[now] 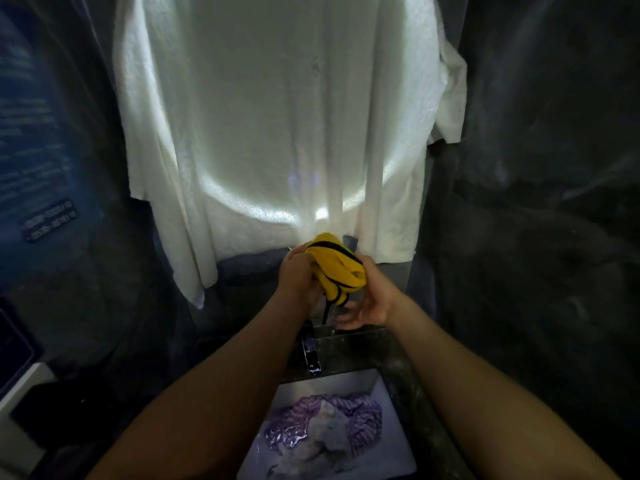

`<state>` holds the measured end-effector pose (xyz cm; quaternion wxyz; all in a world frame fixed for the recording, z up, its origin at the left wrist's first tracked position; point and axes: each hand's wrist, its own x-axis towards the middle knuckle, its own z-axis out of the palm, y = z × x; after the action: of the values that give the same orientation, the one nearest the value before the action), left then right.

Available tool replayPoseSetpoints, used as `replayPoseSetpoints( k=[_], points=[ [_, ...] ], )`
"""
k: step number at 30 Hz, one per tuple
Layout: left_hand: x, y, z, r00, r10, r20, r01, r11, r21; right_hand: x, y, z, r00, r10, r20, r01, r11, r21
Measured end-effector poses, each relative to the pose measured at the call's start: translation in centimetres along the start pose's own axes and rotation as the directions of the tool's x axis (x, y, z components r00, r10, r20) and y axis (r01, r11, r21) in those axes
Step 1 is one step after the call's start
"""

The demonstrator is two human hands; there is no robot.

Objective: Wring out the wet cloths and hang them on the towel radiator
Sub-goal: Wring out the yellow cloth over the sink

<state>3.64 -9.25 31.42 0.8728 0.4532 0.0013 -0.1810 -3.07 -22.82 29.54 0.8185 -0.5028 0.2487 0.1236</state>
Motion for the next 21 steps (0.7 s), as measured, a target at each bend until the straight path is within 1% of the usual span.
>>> replayPoseSetpoints(
  k=[2,4,5,7,8,10,12,15,18,21],
  points=[
    [-0.8,0.3,0.5,0.998,-0.061,0.008,0.061,0.997,-0.041,0.0,0.5,0.3,0.992,-0.033,0.121,0.018,0.992,0.123],
    [-1.0,0.2,0.6,0.995,-0.094,0.035,0.096,0.994,-0.051,0.3,0.8,0.6,0.979,-0.094,0.178,0.057,0.978,0.200],
    [-1.0,0.1,0.6,0.996,-0.087,0.033,0.088,0.996,-0.026,0.4,0.9,0.7,0.978,-0.120,0.171,0.077,0.968,0.238],
    [-1.2,0.0,0.4,0.999,-0.039,0.034,0.038,0.999,0.019,0.7,1.0,0.8,0.983,-0.144,0.110,0.107,0.952,0.287],
    [-1.1,0.1,0.2,0.999,-0.028,0.047,0.027,0.999,0.029,0.7,1.0,1.0,0.985,-0.150,0.084,0.120,0.950,0.287],
    [-1.2,0.3,-0.3,0.993,-0.005,0.115,-0.004,0.997,0.078,0.7,0.9,0.9,0.984,-0.167,0.060,0.145,0.952,0.270],
    [-1.0,0.5,-1.2,0.985,-0.002,0.172,-0.027,0.986,0.166,0.4,0.7,0.8,0.986,-0.161,0.052,0.142,0.955,0.259],
    [-1.3,1.0,-2.1,0.981,-0.031,0.191,-0.028,0.953,0.303,0.0,0.2,1.0,0.990,-0.126,0.066,0.103,0.955,0.277],
    [-2.1,1.1,-2.6,0.947,-0.028,0.320,-0.089,0.934,0.347,0.0,0.2,1.1,0.993,-0.097,0.062,0.079,0.965,0.250],
    [-2.2,1.5,-3.7,0.892,-0.067,0.447,-0.158,0.880,0.447,0.5,0.4,0.6,1.000,-0.023,-0.014,0.026,0.975,0.221]
  ],
)
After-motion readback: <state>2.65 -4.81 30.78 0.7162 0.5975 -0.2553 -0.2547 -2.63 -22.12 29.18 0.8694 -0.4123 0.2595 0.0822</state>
